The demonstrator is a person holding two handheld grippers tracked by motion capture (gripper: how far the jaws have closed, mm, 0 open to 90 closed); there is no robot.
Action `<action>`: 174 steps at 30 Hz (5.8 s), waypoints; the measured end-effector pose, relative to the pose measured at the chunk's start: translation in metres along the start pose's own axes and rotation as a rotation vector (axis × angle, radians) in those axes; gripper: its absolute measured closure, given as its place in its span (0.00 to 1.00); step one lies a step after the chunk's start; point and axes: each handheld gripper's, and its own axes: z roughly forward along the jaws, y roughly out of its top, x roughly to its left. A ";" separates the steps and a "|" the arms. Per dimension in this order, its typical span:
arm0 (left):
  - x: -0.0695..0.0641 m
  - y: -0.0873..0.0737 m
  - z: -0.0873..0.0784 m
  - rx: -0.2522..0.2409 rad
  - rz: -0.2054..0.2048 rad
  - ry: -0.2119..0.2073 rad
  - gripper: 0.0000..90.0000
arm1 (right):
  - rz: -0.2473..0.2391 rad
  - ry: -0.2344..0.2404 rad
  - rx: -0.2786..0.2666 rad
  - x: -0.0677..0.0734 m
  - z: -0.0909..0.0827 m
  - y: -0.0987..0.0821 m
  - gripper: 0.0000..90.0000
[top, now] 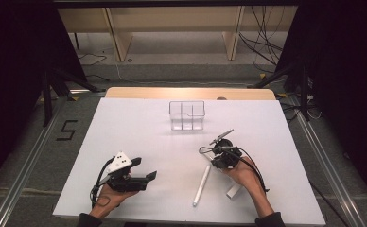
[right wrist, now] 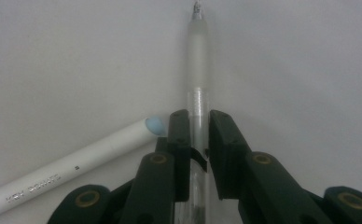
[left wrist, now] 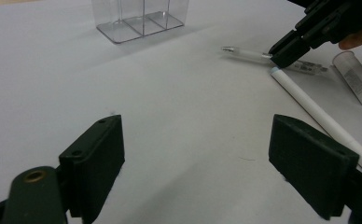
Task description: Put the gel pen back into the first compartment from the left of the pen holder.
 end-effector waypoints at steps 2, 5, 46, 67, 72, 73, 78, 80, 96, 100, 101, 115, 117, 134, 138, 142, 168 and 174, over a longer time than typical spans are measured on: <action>0.000 0.000 0.000 0.000 0.000 0.000 0.20 | 0.001 0.000 -0.010 -0.001 -0.003 0.000 0.89; -0.001 0.000 0.000 0.003 0.003 -0.002 0.20 | -0.002 0.001 -0.030 -0.002 -0.007 0.001 0.89; 0.000 0.001 0.000 -0.012 -0.026 -0.020 0.20 | 0.148 0.089 -0.514 -0.015 -0.040 0.056 0.89; -0.001 0.001 -0.001 -0.017 -0.020 -0.027 0.20 | 0.184 0.130 -0.597 -0.009 -0.032 0.111 0.89; -0.002 0.001 -0.001 -0.019 -0.024 -0.029 0.20 | 0.186 0.133 -0.609 -0.007 -0.031 0.125 0.89; -0.002 0.001 -0.001 -0.018 -0.021 -0.029 0.20 | 0.189 0.138 -0.615 -0.006 -0.030 0.127 0.89; -0.002 0.002 -0.001 -0.019 -0.019 -0.031 0.20 | 0.193 0.134 -0.625 -0.006 -0.026 0.139 0.89; -0.002 0.002 -0.001 -0.019 -0.018 -0.031 0.20 | 0.198 0.130 -0.625 -0.006 -0.025 0.143 0.89; -0.002 0.002 0.000 -0.018 -0.021 -0.036 0.20 | 0.233 0.103 -0.657 -0.011 -0.019 0.166 0.89; -0.003 0.002 0.000 -0.019 -0.020 -0.036 0.20 | 0.239 0.097 -0.660 -0.012 -0.018 0.171 0.89; -0.003 0.002 0.000 -0.017 -0.020 -0.037 0.20 | 0.238 0.095 -0.660 -0.012 -0.017 0.172 0.89; -0.003 0.002 0.000 -0.018 -0.017 -0.037 0.20 | 0.248 0.073 -0.673 -0.013 -0.014 0.184 0.89; -0.003 0.002 0.000 -0.019 -0.018 -0.036 0.20 | 0.252 0.071 -0.677 -0.013 -0.015 0.186 0.89; -0.003 0.002 -0.001 -0.020 -0.014 -0.041 0.20 | 0.255 0.045 -0.669 -0.009 0.001 0.198 0.89; -0.002 0.002 -0.002 -0.023 -0.008 -0.039 0.20 | 0.257 0.036 -0.663 -0.009 0.006 0.200 0.89; -0.003 0.002 -0.001 -0.022 -0.012 -0.040 0.20 | 0.253 0.030 -0.661 -0.009 0.009 0.201 0.89; -0.004 0.002 -0.001 -0.021 -0.010 -0.047 0.20 | 0.244 -0.011 -0.640 -0.008 0.025 0.200 0.89; -0.004 0.002 -0.001 -0.016 -0.006 -0.048 0.20 | 0.242 -0.013 -0.635 -0.007 0.028 0.200 0.89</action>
